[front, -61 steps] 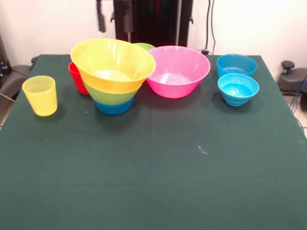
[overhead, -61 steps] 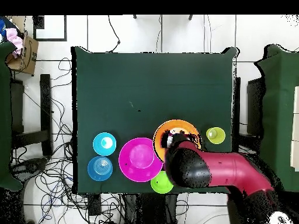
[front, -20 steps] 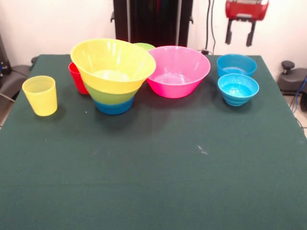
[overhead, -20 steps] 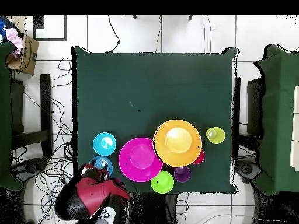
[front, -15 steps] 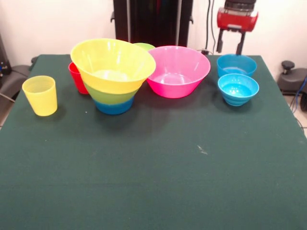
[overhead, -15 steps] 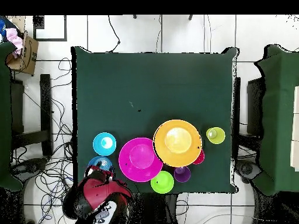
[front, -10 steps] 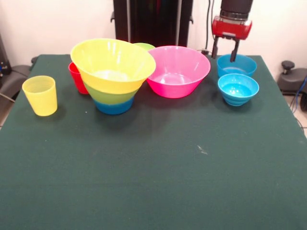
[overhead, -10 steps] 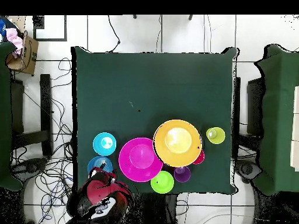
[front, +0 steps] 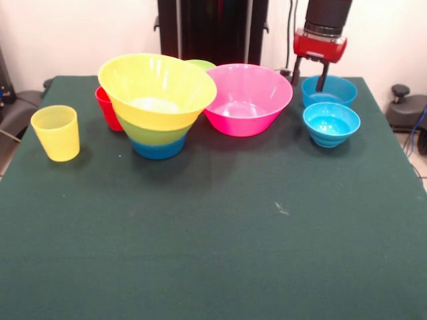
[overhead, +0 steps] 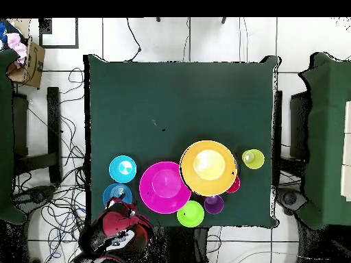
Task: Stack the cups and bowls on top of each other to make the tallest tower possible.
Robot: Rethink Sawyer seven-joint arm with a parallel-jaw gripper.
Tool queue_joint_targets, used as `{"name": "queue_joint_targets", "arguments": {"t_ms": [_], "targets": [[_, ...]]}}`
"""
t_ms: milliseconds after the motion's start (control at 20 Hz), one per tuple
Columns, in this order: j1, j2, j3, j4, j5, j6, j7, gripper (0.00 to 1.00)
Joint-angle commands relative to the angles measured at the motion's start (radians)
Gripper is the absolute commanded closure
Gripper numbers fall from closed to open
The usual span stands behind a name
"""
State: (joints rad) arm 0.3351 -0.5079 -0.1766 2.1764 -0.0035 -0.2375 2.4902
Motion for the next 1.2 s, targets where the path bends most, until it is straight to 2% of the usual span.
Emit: {"name": "queue_joint_targets", "arguments": {"t_ms": [50,450,800,1200], "targets": [[0.02,0.067,0.057,-0.117,0.093,-0.045,0.144,0.0],[-0.01,0.144,0.056,-0.147,0.067,-0.117,0.131,0.0],[-0.025,0.173,0.057,-0.157,0.058,-0.143,0.12,0.0],[-0.039,0.168,0.06,-0.154,0.048,-0.142,0.107,0.0]]}}
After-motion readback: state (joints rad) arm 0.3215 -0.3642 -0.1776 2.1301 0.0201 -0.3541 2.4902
